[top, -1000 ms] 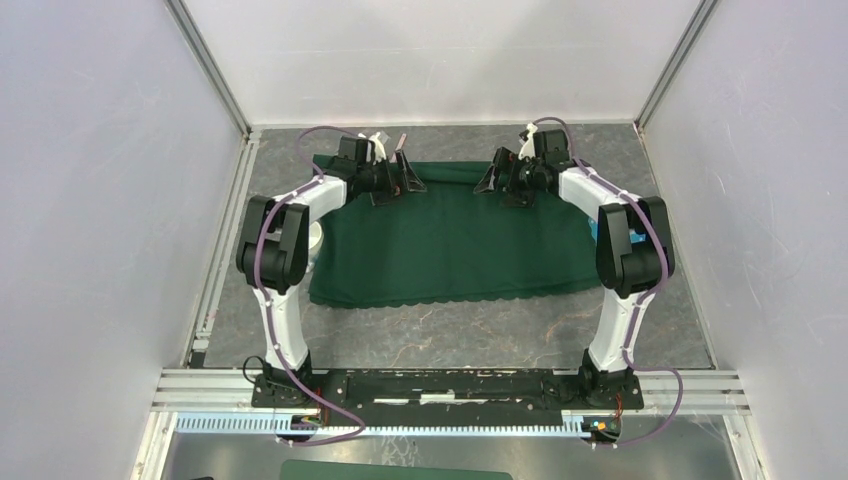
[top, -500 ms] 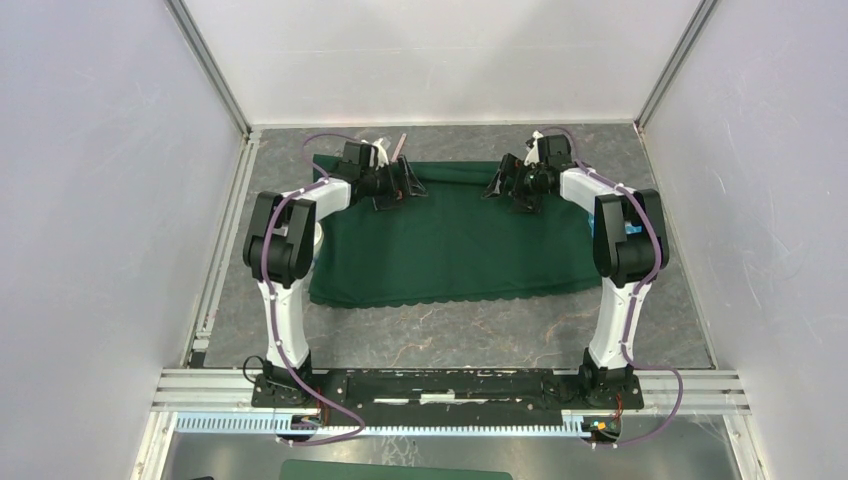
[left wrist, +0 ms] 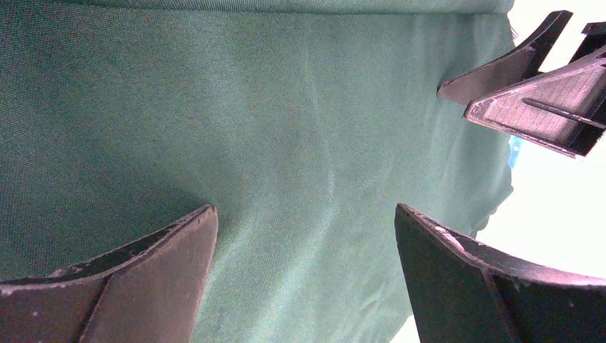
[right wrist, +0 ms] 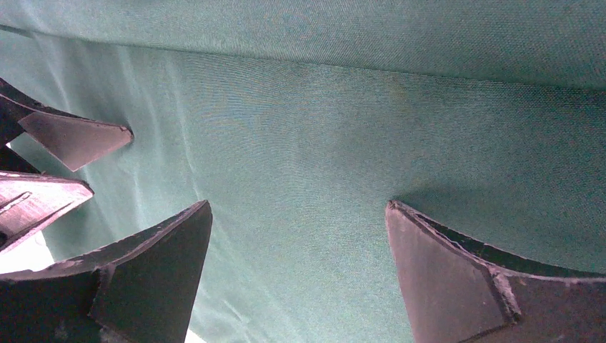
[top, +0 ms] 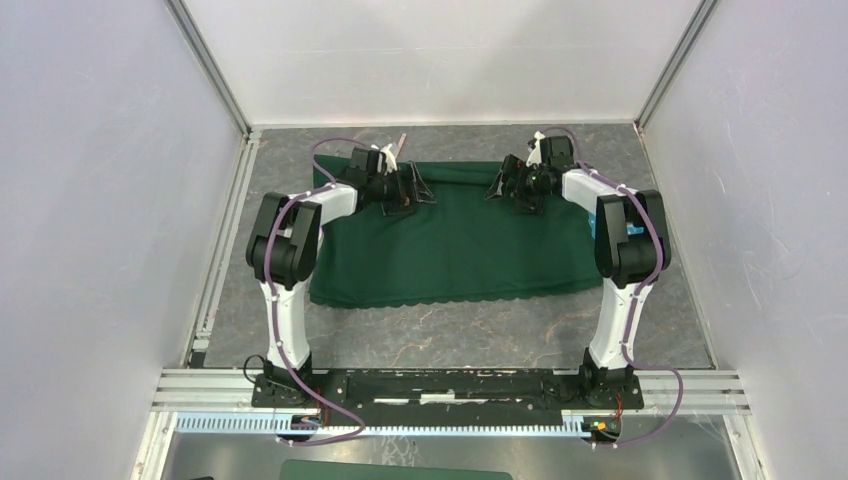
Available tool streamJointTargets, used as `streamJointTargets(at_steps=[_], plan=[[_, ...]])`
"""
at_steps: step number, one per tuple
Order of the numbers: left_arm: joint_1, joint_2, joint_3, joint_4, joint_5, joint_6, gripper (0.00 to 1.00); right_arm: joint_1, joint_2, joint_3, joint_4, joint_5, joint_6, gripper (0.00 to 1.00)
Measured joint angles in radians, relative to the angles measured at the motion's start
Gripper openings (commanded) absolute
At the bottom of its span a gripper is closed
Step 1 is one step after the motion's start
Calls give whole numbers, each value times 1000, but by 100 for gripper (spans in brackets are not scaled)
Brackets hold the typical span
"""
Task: Set the dinner table for one person
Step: Flatten out the napkin at the center of the board.
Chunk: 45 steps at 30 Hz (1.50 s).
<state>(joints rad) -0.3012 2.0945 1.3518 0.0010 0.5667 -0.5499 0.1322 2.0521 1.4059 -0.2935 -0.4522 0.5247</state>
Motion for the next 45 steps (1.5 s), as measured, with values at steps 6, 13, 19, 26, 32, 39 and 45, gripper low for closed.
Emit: streamJointTargets(at_steps=[6,13,19,26,32,39,45], plan=[[-2,-43,-58,-6,14,1,100,-2,-23,-27,-15,-2,-30,98],[-5,-150,-196,-37,19,2,100,-2,-82,-94,-61,-2,-67,98],[-8,-203,-239,-100,13,14,100,-3,-130,-138,-126,2,-86,98],[-8,-251,-286,-131,9,18,100,-3,-193,-185,-205,11,-113,98],[-9,-317,-350,-154,-8,18,100,-3,-246,-208,-232,14,-129,98],[-9,-336,-299,-219,-16,21,100,-6,-231,-99,-291,13,-130,98],[-9,-267,-77,-233,-15,48,100,-23,-176,100,-218,9,-106,98]])
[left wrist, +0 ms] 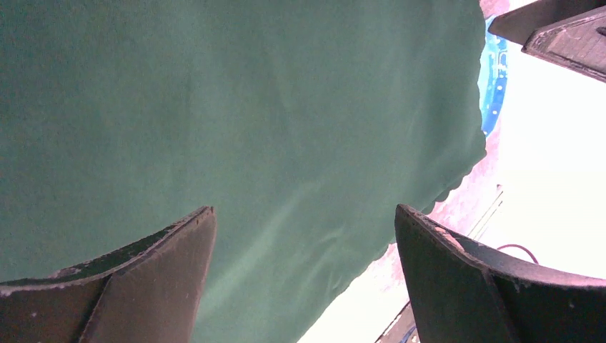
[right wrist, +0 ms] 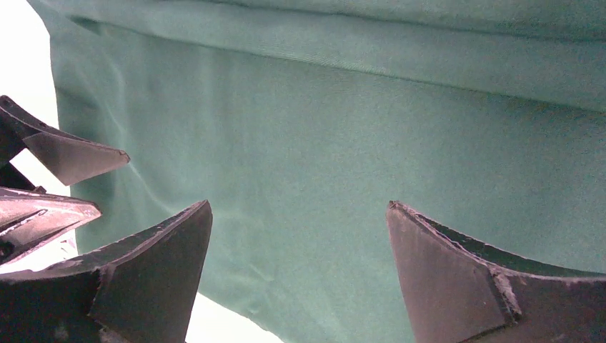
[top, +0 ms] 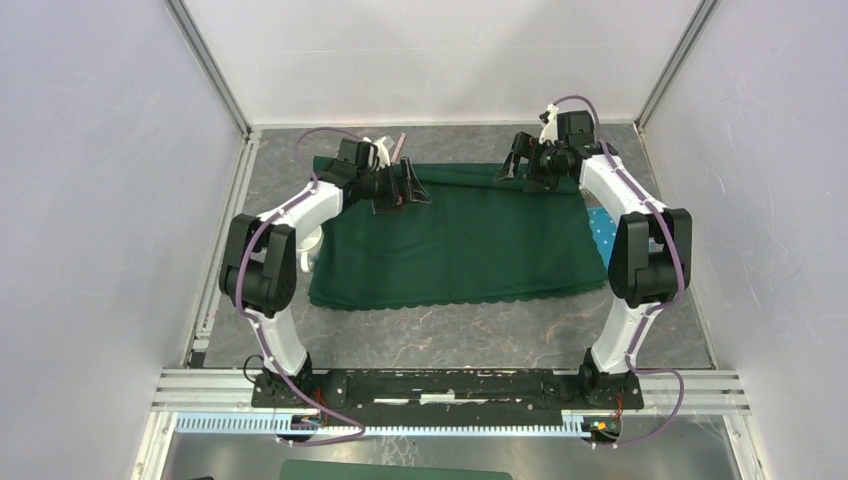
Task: Set the dinner table for one person
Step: Flatten out the napkin at the center of the board.
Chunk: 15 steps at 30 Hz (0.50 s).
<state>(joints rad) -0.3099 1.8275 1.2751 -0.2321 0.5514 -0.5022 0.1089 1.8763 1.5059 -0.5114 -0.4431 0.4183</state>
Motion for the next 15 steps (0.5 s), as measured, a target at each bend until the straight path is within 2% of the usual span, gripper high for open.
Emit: streamJointTargets(at_steps=[15], plan=[[0,150,30,25,12,2,100,-7,84,-36,90,1,51,98]])
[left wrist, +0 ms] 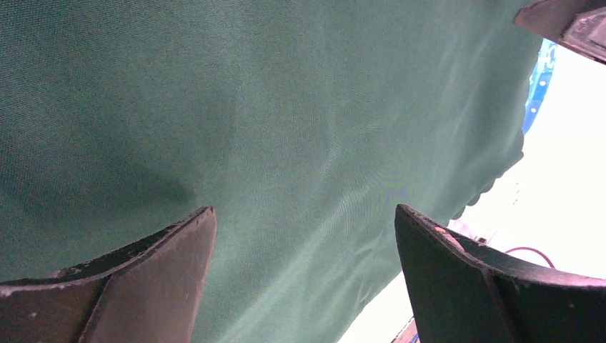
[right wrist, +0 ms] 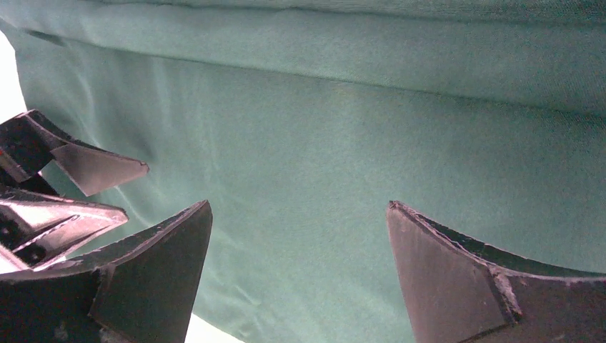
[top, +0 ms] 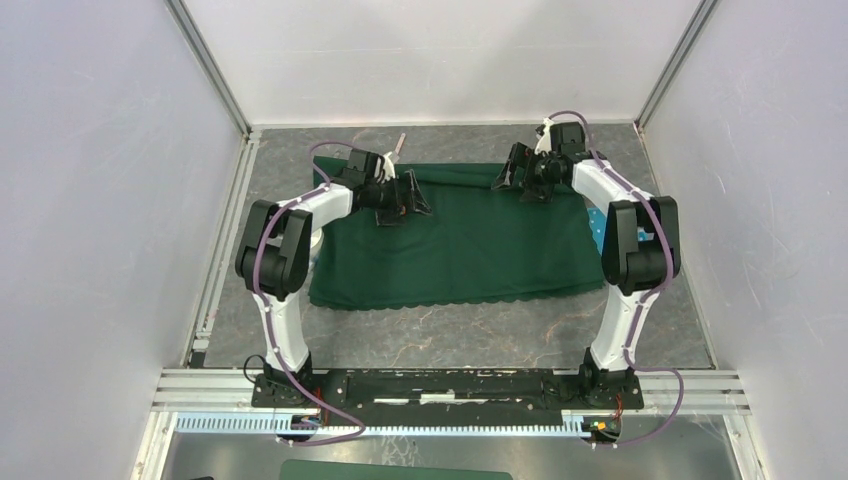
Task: Set the dinner table for one person
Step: Flatten out the napkin at the center of the board.
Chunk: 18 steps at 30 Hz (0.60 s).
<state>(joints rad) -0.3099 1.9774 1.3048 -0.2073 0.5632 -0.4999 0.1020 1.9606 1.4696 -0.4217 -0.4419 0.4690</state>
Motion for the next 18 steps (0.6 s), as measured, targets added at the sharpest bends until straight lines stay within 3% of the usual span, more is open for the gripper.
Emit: streamJointTargets(at_steps=[18], plan=[[0,6,-34,-8,11,8,100,-13,127,16,108,43,8,98]])
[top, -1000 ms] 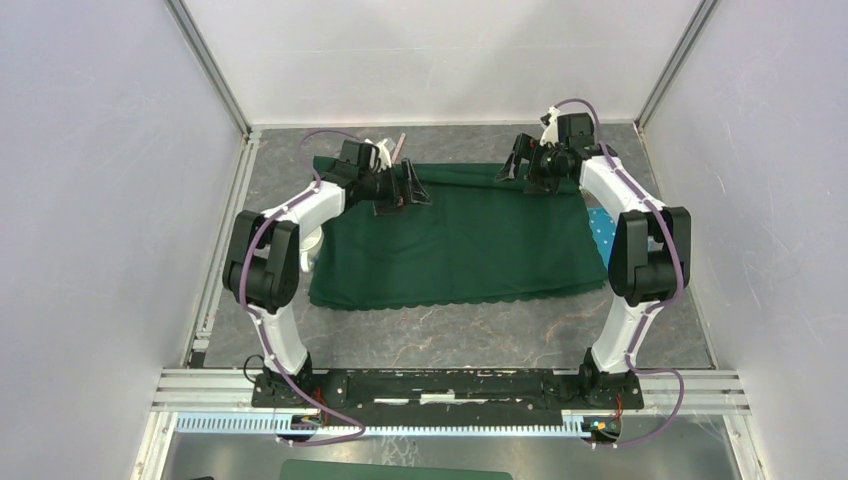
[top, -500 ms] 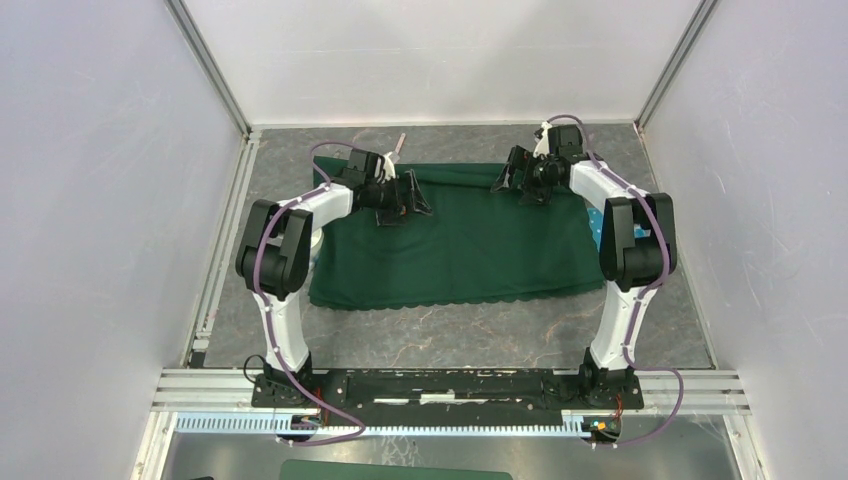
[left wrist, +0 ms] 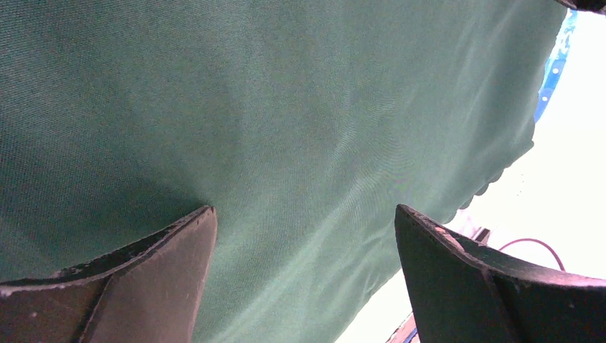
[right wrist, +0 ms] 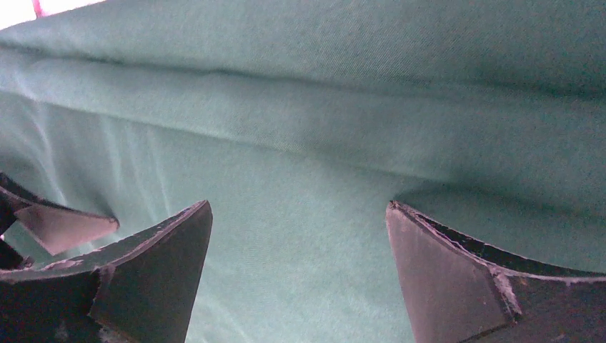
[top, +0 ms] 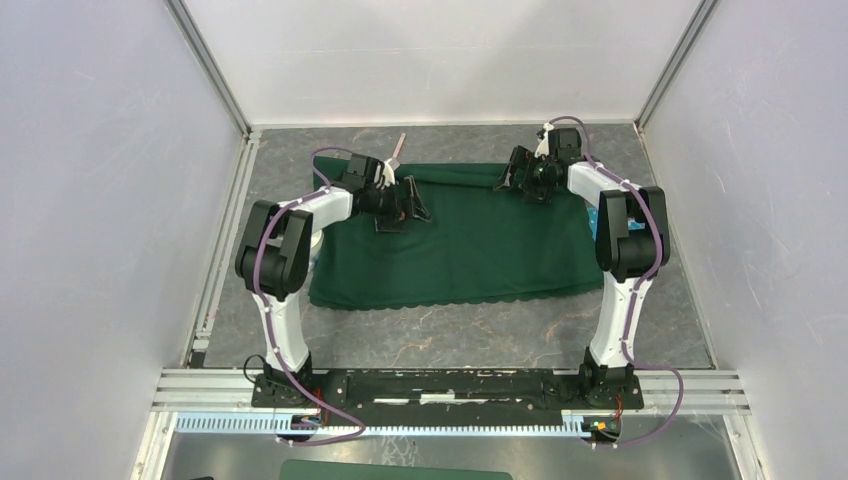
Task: Set the dinner table for one person
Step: Flatten out the napkin at the center of the board.
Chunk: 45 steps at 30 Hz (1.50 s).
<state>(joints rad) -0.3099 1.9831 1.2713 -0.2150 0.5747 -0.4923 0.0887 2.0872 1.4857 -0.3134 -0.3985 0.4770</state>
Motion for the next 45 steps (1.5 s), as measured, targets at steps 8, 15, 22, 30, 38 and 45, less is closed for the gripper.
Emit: streamJointTargets(at_steps=[8,15,22,30,38,45], plan=[[0,-28,-3,-25,-22,15,100,-6,53,50,51,15,5,98],[0,-60,-53,-38,-37,15,100,-6,65,53,93,35,13,98],[0,-101,-95,-41,-50,15,100,-6,91,84,119,45,16,98],[0,-140,-150,-38,-74,14,100,-10,137,144,145,56,24,98],[1,-187,-175,-50,-107,15,100,-35,204,220,220,72,63,98],[1,-209,-182,-66,-123,15,100,-63,248,248,368,90,130,98]])
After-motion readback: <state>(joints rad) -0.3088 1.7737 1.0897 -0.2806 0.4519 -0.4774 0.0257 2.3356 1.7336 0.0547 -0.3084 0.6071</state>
